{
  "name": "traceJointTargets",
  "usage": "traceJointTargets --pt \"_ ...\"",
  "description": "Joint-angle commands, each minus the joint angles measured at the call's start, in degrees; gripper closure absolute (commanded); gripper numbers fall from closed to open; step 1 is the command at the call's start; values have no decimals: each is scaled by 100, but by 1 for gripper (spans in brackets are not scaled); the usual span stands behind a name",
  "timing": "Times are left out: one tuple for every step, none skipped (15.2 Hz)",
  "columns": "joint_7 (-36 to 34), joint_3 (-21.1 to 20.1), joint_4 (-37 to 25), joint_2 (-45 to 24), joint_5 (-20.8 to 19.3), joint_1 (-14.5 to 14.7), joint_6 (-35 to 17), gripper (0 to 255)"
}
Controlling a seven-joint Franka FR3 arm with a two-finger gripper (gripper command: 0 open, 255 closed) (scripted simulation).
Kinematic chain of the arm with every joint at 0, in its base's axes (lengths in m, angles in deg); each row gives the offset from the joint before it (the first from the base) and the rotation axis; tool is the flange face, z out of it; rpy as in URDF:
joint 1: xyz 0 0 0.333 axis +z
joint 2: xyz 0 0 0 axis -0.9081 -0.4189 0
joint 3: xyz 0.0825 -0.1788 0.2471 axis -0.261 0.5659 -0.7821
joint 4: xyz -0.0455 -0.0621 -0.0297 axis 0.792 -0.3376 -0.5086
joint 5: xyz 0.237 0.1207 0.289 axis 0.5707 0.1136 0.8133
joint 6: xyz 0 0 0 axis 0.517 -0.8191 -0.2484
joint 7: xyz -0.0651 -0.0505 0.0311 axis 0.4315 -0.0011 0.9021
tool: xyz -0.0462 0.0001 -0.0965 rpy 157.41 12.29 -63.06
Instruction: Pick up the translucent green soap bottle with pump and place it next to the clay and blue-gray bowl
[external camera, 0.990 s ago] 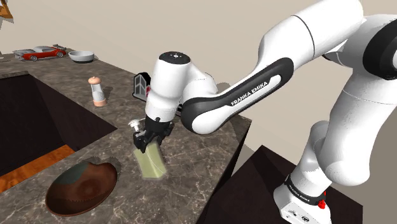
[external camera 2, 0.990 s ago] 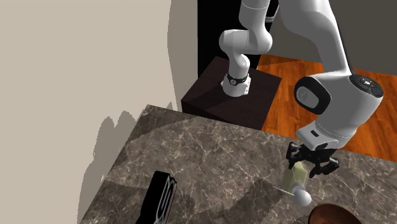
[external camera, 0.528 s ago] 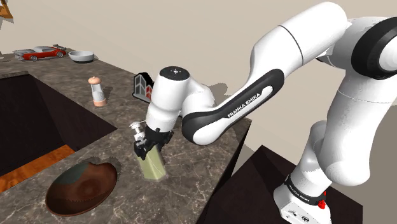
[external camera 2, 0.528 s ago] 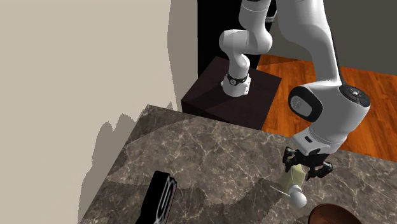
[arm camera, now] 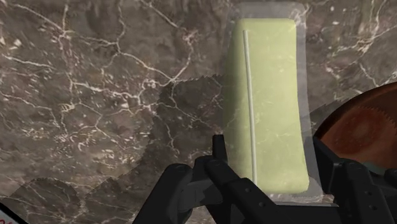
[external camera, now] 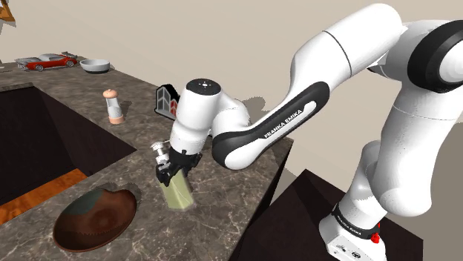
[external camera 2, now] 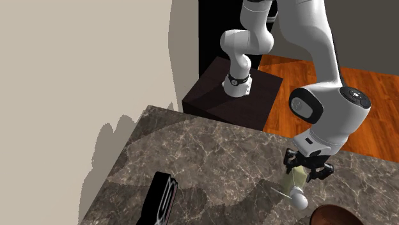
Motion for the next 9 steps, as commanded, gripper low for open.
traceJointTargets --pt "-3 -4 44 -27 4 4 6 0" --pt "1 -3 36 -29 6 3 12 0" --pt "6 -1 44 -27 6 -1 4 0" --pt "5 -1 43 -27 6 -1 5 0" --pt "5 -1 46 -27 6 -1 3 0" --pt "6 -3 38 -27 10 0 12 0" --pt "101 -45 52 147 148 -19 153 0" --pt "193 -81 57 316 281 -35 299 0" --pt "280 -108 53 481 408 -43 450 0"
